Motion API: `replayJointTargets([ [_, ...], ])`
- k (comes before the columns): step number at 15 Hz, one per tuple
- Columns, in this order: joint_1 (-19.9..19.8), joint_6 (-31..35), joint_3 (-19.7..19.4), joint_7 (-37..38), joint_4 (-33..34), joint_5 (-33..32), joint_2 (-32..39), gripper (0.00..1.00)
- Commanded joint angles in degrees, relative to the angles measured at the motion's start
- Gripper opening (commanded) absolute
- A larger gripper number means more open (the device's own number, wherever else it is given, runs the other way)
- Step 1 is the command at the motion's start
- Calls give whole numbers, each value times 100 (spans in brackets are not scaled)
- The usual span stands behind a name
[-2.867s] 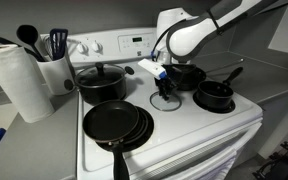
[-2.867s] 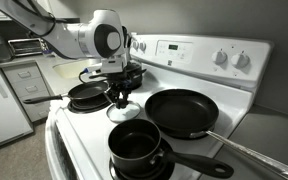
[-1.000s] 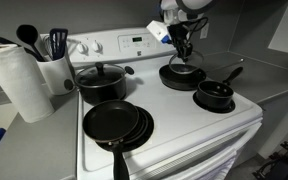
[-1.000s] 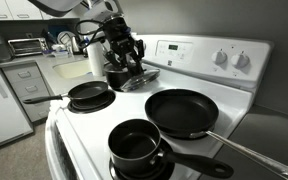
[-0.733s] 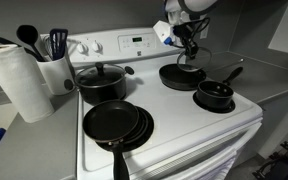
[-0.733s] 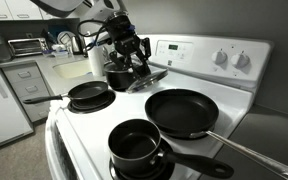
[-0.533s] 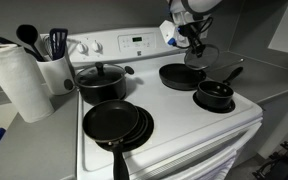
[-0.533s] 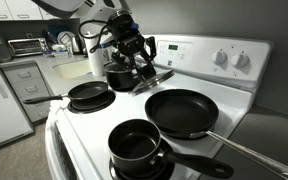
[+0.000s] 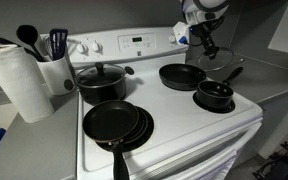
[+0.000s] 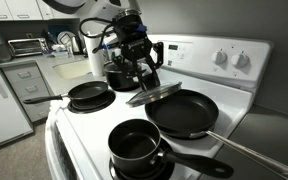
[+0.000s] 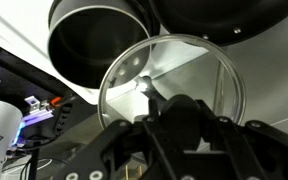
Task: Put the glass lid on top of the black pot on the bottom right plate of the stove
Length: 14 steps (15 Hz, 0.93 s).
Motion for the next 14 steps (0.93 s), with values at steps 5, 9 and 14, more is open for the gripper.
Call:
replayJointTargets([
  [5,-340,302,403,-95,-871,1121,-730,15],
  [9,-410,454,473,-2,-1391,1470,-1179,15],
  [14,-549,1404,512,7,-2173,1510,-1719,15],
])
